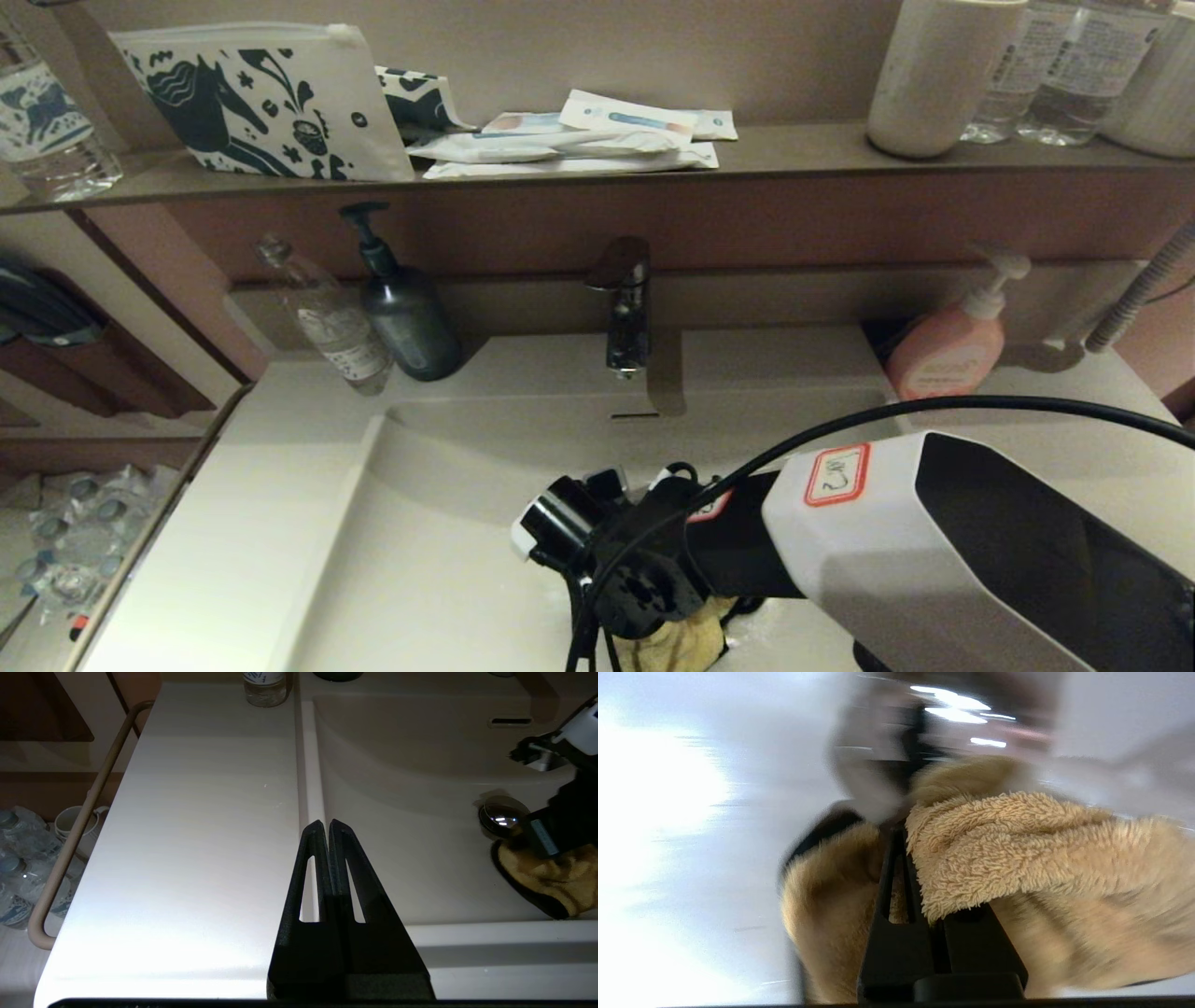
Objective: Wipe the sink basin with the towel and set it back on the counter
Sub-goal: Wipe the sink
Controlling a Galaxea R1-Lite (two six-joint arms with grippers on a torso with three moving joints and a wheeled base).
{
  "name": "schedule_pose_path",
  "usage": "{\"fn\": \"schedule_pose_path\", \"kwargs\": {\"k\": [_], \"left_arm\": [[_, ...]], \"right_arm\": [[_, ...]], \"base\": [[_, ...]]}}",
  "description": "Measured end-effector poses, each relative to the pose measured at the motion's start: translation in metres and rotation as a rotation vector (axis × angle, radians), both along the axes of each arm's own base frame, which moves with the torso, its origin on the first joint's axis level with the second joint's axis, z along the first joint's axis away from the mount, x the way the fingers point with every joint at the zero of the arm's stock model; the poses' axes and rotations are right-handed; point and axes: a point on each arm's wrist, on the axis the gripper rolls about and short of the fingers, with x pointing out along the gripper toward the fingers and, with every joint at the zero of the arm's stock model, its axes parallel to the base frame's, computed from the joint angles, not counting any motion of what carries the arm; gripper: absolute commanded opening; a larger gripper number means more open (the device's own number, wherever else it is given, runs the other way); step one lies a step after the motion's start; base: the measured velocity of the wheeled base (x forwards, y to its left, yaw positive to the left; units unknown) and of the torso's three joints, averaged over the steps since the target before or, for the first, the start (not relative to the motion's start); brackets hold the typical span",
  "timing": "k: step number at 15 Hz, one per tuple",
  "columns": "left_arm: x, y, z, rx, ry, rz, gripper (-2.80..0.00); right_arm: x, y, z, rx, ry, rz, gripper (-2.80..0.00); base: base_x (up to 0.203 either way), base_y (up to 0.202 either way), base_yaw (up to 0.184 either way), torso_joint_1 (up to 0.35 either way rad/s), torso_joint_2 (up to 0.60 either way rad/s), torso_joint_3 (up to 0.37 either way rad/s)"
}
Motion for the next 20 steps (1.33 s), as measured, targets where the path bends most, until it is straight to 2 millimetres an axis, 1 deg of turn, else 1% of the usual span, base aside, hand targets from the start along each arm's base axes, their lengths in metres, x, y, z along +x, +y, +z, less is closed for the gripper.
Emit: {"fn": "schedule_pose_path", "kwargs": {"k": [3, 5, 7, 8, 10, 13, 16, 20], "left_arm": [[0.0, 0.0, 0.0, 0.001, 0.0, 0.0, -2.8], [0.0, 0.0, 0.0, 0.0, -0.001, 0.0, -2.8], [0.0, 0.0, 0.0, 0.001, 0.0, 0.0, -2.8], [0.0, 0.0, 0.0, 0.0, 0.0, 0.0, -2.8], [0.0, 0.0, 0.0, 0.0, 0.0, 0.0, -2.8], [0.0, 0.0, 0.0, -0.001, 0.0, 0.0, -2.8], [0.0, 0.0, 0.0, 0.001, 0.0, 0.0, -2.8], [0.0, 0.0, 0.0, 0.001, -0.001, 0.0, -2.8]], "right_arm": [[-0.007, 0.027, 0.004, 0.083, -0.008, 0.061, -2.8], [-0.005, 0.041, 0.007, 0.141, -0.041, 0.083, -2.8], [0.001, 0.053, -0.001, 0.181, -0.11, 0.11, -2.8], [0.007, 0.056, -0.007, 0.181, -0.15, 0.109, -2.8], [0.023, 0.056, -0.014, 0.191, -0.225, 0.098, -2.8], [0.043, 0.048, -0.017, 0.18, -0.281, 0.072, -2.8], [0.055, 0.037, -0.013, 0.155, -0.302, 0.029, -2.8], [0.064, 0.021, -0.002, 0.092, -0.315, 0.0, -2.8]], "base": [[0.0, 0.0, 0.0, 0.0, 0.0, 0.0], [0.0, 0.0, 0.0, 0.0, 0.0, 0.0], [0.0, 0.0, 0.0, 0.0, 0.0, 0.0], [0.0, 0.0, 0.0, 0.0, 0.0, 0.0], [0.0, 0.0, 0.0, 0.0, 0.0, 0.0], [0.0, 0.0, 0.0, 0.0, 0.0, 0.0], [0.0, 0.0, 0.0, 0.0, 0.0, 0.0], [0.0, 0.0, 0.0, 0.0, 0.0, 0.0]]}}
